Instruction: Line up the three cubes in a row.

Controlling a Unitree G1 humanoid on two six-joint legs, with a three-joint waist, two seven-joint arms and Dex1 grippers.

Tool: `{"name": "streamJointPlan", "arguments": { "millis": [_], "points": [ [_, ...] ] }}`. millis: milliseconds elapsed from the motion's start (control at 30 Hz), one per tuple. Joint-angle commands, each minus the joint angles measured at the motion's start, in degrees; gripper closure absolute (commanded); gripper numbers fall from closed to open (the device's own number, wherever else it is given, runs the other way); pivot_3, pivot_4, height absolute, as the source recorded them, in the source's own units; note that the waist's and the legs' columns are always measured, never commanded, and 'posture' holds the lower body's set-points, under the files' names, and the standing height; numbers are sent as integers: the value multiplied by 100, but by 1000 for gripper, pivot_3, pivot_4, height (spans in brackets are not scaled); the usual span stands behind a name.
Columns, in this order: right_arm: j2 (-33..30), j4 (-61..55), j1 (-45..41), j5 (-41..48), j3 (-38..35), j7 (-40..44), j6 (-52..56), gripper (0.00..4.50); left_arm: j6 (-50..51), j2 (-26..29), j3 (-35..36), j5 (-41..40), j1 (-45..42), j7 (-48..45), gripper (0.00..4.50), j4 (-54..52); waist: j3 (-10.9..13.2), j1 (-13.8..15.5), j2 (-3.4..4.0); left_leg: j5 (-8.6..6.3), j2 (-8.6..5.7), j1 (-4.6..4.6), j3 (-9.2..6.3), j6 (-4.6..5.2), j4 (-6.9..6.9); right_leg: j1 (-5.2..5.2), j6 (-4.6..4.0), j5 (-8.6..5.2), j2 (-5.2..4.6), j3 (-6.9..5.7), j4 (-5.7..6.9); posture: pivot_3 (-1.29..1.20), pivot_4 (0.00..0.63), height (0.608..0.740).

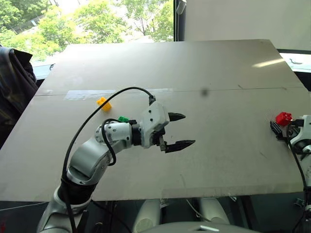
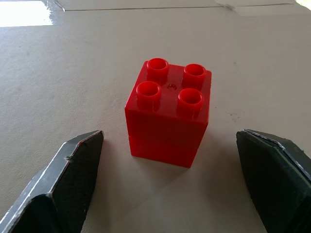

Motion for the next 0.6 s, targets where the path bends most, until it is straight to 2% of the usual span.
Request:
{"name": "streamJointPlan", "arguments": {
  "millis": [33,67,300,433,533,600],
  "points": [
    [29,61,-193,-77,30,-119,-136,0,-35,57,-19,-20,-72,-24,91,-262,0,-3,0,0,0,0,1,0,0,0,0,0,0,1,0,0,150,740],
    [66,66,-237,-103,61,-150,-137,0,-29,63,-25,-21,-78,-19,91,-271,0,-4,0,0,0,0,1,0,0,0,0,0,0,1,-1,0,150,740],
    [190,53,-328,-192,178,-275,-145,3144,91,62,-15,-90,-85,60,0,-366,0,3,-1,0,1,-1,0,-1,1,0,0,0,0,1,0,0,150,740],
    [188,-104,-269,-66,207,-64,-52,3145,138,77,8,-87,-40,79,0,-412,0,4,-1,1,1,0,-1,-1,1,0,0,0,0,0,0,0,150,740],
    [141,-608,-29,81,455,527,11,3145,91,149,37,-59,102,54,0,-456,0,3,0,0,1,-1,-3,-1,1,0,0,0,0,0,0,0,150,740],
    [174,-989,102,66,620,595,154,3145,64,213,49,-18,223,60,0,-478,0,-22,0,0,5,0,-2,0,0,0,0,0,2,1,-2,0,150,740]
  ]
}}
